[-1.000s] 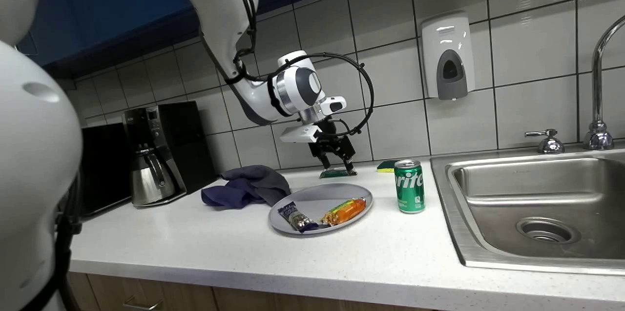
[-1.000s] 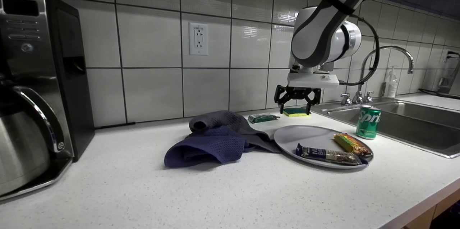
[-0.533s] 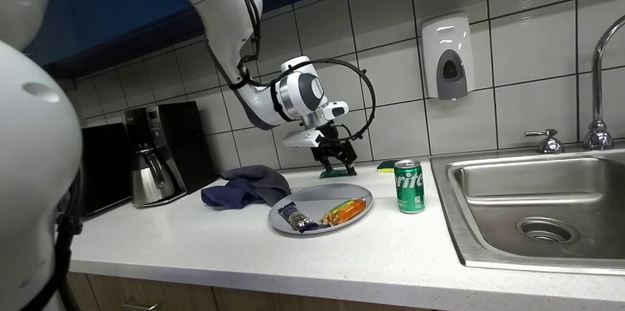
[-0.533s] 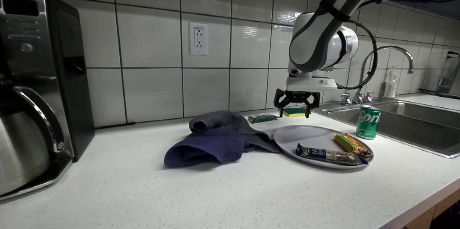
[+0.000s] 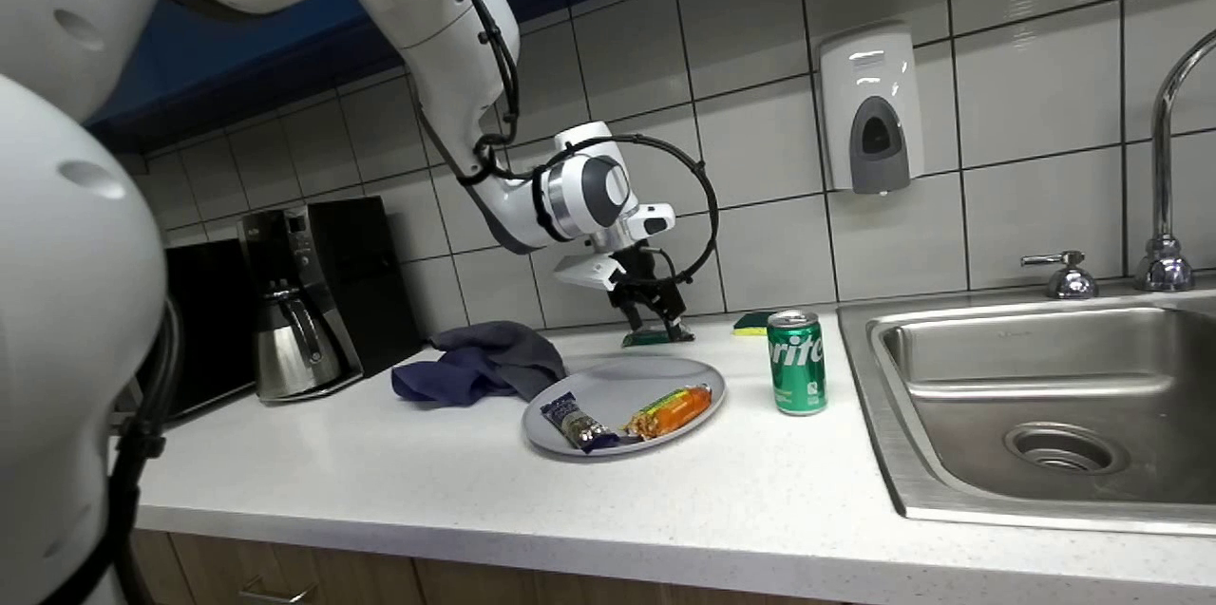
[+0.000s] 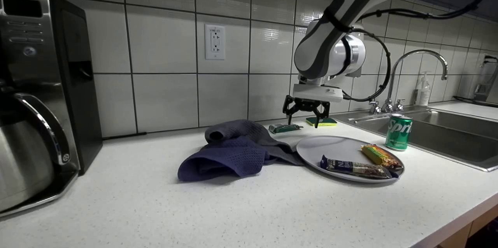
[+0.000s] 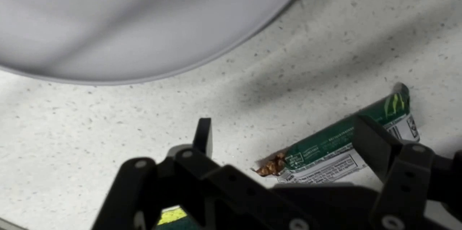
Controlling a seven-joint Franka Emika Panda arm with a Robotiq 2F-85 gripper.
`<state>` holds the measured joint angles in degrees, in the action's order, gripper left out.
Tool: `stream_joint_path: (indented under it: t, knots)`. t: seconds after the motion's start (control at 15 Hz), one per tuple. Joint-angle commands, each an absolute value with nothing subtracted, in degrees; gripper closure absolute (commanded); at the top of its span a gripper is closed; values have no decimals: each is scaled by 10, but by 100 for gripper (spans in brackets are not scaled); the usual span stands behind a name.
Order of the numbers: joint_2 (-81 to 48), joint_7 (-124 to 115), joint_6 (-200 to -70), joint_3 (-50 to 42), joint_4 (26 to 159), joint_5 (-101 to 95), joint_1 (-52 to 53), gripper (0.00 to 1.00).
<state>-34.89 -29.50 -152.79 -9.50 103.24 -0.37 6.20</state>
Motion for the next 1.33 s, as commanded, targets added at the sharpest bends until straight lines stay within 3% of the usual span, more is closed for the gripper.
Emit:
stream_joint_path:
  t: [0.0, 1.27]
  knots:
    - [-366, -304, -1493, -90, 978, 25, 60, 0]
    - [-470, -431, -1395, -89, 806, 67, 59, 0]
